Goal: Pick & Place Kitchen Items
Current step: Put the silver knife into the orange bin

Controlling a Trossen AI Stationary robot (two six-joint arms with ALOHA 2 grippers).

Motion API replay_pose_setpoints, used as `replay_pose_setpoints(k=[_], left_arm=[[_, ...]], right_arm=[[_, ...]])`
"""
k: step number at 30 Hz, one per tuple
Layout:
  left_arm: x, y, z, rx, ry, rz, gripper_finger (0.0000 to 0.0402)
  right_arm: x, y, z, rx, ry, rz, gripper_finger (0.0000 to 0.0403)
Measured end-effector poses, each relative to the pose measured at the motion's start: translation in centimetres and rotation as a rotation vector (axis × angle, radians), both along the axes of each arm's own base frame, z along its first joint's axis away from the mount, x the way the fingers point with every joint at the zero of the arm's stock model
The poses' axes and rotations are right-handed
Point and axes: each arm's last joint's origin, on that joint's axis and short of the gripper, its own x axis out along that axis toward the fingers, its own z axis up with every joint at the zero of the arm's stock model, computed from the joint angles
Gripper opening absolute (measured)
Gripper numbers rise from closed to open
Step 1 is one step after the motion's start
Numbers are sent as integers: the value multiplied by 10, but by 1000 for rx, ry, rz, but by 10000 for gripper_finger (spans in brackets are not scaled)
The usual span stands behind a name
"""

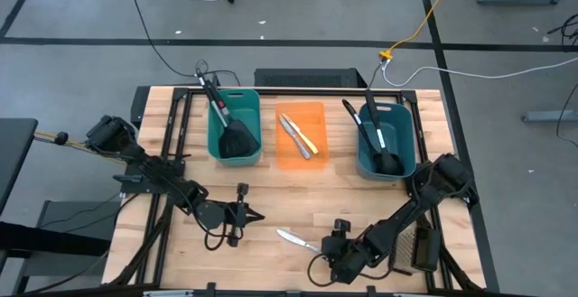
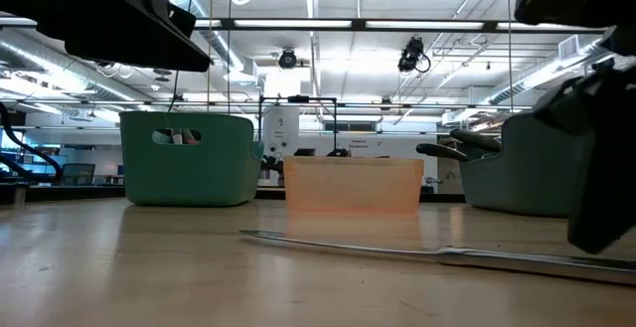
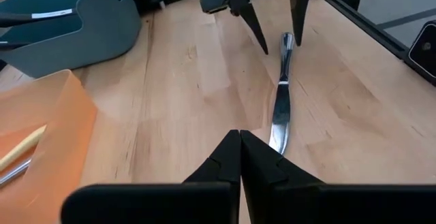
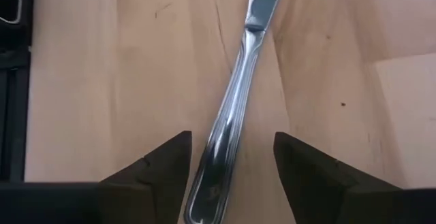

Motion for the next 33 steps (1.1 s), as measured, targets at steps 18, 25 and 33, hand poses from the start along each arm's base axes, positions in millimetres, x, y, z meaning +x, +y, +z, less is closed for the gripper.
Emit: replay_pose_setpoints(k=[18,25,33], left_arm=[[5,6,-1,-129,38,-26,5],[12,-2,-22,-173,68,-14,4],[30,-20,-40,-218,92,-99,3]], right_arm=[[-10,-6,-12,-95,114,-37,179],[-10,-6,-13,-101,116,-31,164],[-10,-6,-14,-112,103,-33,166]])
